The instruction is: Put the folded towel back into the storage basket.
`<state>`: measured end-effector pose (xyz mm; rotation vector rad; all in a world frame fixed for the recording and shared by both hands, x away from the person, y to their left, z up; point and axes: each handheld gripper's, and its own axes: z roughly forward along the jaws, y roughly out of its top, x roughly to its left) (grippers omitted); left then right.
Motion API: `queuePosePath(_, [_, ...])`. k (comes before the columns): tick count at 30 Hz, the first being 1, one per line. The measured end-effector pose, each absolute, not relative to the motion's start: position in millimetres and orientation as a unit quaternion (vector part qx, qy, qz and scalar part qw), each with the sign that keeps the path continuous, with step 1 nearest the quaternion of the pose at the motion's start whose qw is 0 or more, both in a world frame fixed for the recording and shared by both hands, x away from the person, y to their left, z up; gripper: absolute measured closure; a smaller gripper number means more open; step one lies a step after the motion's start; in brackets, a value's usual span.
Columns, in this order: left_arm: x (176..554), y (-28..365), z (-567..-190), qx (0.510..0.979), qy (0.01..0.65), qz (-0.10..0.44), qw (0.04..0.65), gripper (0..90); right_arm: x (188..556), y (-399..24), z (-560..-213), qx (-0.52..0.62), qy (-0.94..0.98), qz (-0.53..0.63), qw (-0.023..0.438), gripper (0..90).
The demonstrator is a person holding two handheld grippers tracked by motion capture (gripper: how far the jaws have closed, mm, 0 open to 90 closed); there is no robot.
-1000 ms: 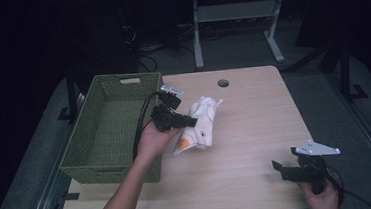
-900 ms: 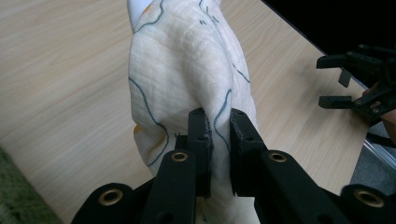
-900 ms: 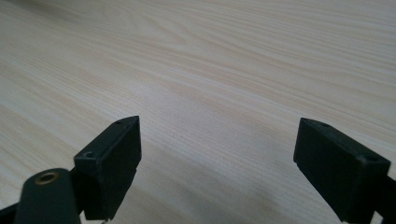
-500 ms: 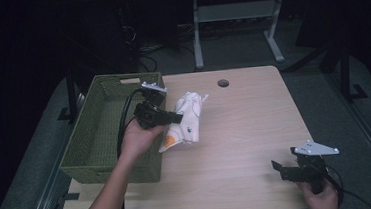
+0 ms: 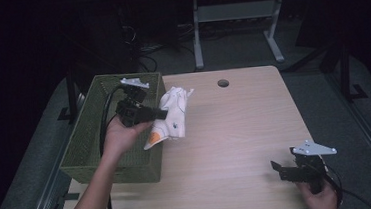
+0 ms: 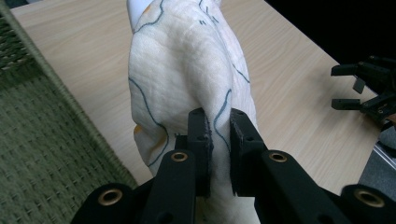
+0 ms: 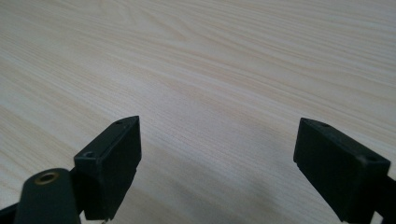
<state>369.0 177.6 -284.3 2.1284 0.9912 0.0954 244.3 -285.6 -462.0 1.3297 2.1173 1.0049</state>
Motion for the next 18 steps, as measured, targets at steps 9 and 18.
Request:
queuePosePath(9, [372.2, 209.4, -282.3, 0.827, 0.41, 0.042, 0.382, 81.0, 244.8, -285.4, -462.5, 0.482, 0.767, 0.362, 0.221, 14.8])
queuePosePath(18, [368.7, 239.3, -281.6, 0.819, 0.424, 0.044, 0.383, 80.9, 246.0, -282.3, -464.0, 0.48, 0.77, 0.357, 0.221, 14.7])
